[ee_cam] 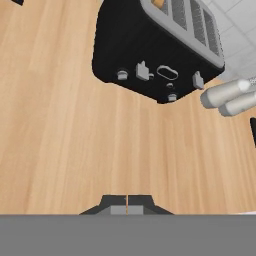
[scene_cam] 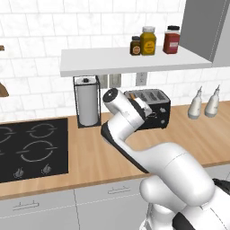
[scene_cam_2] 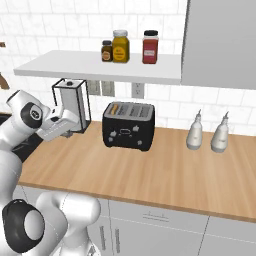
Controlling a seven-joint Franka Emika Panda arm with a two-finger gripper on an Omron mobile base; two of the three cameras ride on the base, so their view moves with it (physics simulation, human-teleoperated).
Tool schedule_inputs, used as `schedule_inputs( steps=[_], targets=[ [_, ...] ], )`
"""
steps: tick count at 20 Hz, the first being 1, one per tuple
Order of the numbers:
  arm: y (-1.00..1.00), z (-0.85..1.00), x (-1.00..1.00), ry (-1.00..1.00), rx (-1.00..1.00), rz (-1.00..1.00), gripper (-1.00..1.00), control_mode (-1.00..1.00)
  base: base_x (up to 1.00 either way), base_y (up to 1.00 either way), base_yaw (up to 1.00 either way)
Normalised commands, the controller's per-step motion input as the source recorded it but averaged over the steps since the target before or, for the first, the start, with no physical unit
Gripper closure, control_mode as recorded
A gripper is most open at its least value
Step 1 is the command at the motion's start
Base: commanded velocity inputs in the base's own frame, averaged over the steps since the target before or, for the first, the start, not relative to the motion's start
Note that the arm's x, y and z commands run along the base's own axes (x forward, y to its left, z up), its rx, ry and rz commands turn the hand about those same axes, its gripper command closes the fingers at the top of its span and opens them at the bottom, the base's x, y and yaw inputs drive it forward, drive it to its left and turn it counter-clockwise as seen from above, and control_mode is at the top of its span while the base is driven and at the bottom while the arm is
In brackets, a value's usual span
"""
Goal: Start the toaster. Once the lever pops up, take the bread to the plate on the dining counter.
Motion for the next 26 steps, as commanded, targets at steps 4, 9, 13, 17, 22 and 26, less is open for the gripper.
schedule_inputs(
  steps=[4, 9, 13, 17, 22, 26],
  targets=[
    [0.00, 0.00, 0.00, 0.00, 0.00, 0.00, 1.00, -1.00, 0.00, 0.00, 0.00],
    [0.00, 0.00, 0.00, 0.00, 0.00, 0.00, 1.00, -1.00, 0.00, 0.00, 0.00],
    [0.00, 0.00, 0.00, 0.00, 0.00, 0.00, 1.00, -1.00, 0.00, 0.00, 0.00],
    [0.00, 0.00, 0.00, 0.00, 0.00, 0.00, 1.00, -1.00, 0.00, 0.00, 0.00],
    [0.00, 0.00, 0.00, 0.00, 0.00, 0.00, 1.00, -1.00, 0.00, 0.00, 0.00],
    [0.00, 0.00, 0.00, 0.00, 0.00, 0.00, 1.00, -1.00, 0.00, 0.00, 0.00]
  ],
)
